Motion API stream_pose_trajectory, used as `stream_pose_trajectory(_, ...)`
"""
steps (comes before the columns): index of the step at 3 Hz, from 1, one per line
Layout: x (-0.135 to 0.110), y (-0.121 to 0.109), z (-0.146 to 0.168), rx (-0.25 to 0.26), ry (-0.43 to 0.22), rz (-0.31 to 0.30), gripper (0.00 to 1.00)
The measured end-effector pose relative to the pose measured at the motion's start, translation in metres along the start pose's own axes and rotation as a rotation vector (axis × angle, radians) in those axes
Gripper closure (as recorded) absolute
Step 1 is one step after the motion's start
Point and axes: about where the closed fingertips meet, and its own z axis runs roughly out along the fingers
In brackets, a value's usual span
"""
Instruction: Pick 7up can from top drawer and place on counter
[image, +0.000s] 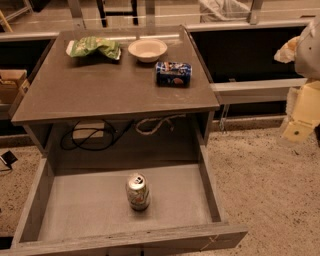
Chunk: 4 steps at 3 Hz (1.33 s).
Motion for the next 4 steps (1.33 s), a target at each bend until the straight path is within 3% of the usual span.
stream_pose_trajectory(1,0.000,0.000,0.000,0.000,0.000,0.000,0.00)
stream_pose_trajectory(2,-0.014,0.004,0.018,-0.019,-0.076,-0.009,0.00)
stream_pose_trajectory(3,-0.049,0.031,0.071,-0.084,-0.236,-0.034,0.00)
stream_pose_trajectory(4,-0.089,0.074,0.125,-0.136,-0.385,-0.102,0.00)
